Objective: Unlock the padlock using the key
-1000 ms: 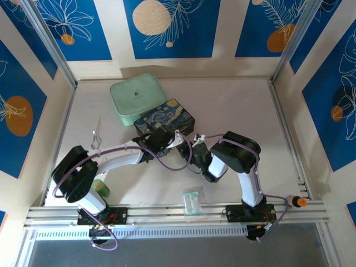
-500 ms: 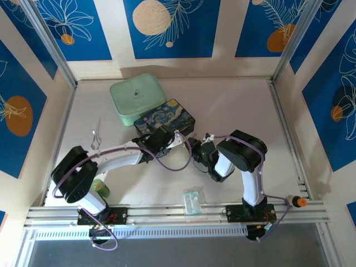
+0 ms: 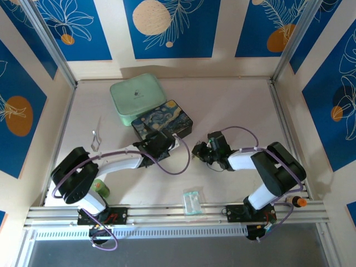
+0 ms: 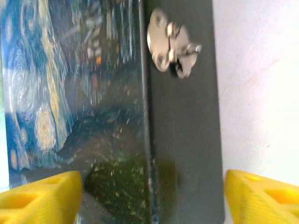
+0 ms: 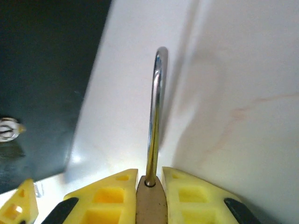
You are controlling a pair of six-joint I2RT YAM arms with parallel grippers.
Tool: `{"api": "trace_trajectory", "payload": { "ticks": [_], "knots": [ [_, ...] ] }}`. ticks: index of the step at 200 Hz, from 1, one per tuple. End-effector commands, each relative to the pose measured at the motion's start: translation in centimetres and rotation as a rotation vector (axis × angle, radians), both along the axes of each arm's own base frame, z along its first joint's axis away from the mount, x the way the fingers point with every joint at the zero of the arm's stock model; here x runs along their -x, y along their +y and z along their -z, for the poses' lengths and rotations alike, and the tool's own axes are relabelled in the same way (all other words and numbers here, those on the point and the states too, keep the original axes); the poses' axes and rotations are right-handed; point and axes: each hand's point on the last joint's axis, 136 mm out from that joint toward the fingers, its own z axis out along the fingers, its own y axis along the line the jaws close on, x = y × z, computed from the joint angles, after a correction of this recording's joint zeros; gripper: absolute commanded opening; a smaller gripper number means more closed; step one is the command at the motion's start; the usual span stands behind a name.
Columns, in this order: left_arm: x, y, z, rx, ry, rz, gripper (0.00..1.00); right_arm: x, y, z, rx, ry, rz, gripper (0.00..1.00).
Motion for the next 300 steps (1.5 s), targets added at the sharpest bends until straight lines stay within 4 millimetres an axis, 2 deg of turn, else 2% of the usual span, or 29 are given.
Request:
{"api": "trace_trajectory", "payload": {
  "ticks": [1,30,56,86,119,148,159,202,254,266,300],
  "knots": [
    [0.4,2.1,0.6,-0.034,-0.015,-0.129,0.87,5.7,-3.0,3.6,0.174,0.248,-0.153,0.02],
    [-0.1,2.5,-0.9,0.106,-0.069,-0.298,0.91,6.7,-5.2,3.6,0.253,0.333,-0.196,0.04],
    [-0.2,3.8,-1.0,0.191,-0.122,-0.448,0.96,6.7,-7.0,2.0,0.366,0.360,-0.208,0.07],
    [-0.4,4.5,-0.8,0.285,-0.154,-0.571,0.98,6.2,-7.1,1.2,0.326,0.399,-0.226,0.12],
    [-0.1,5.3,-1.4,0.428,-0.167,-0.643,1.00,5.7,-7.2,0.4,0.387,0.424,-0.238,0.17],
    [0.0,6.9,-1.1,0.494,-0.141,-0.695,1.00,4.9,-9.8,0.1,0.555,0.436,-0.217,0.21],
    [0.1,7.7,-1.1,0.496,-0.145,-0.710,1.00,4.9,-10.1,0.2,0.550,0.454,-0.219,0.22],
    [-0.5,10.3,-0.7,0.550,-0.127,-0.779,1.00,4.7,-11.0,0.2,0.560,0.451,-0.216,0.36],
    [-0.5,12.0,-2.5,0.604,-0.152,-0.794,1.00,4.2,-11.8,-0.7,0.591,0.421,-0.207,0.38],
    [-0.5,12.3,-2.8,0.623,-0.160,-0.792,1.00,4.3,-12.2,-1.0,0.615,0.420,-0.207,0.43],
    [0.0,12.1,-3.9,0.680,-0.152,-0.767,1.00,4.2,-12.6,-2.3,0.647,0.356,-0.196,0.66]
  ]
}}
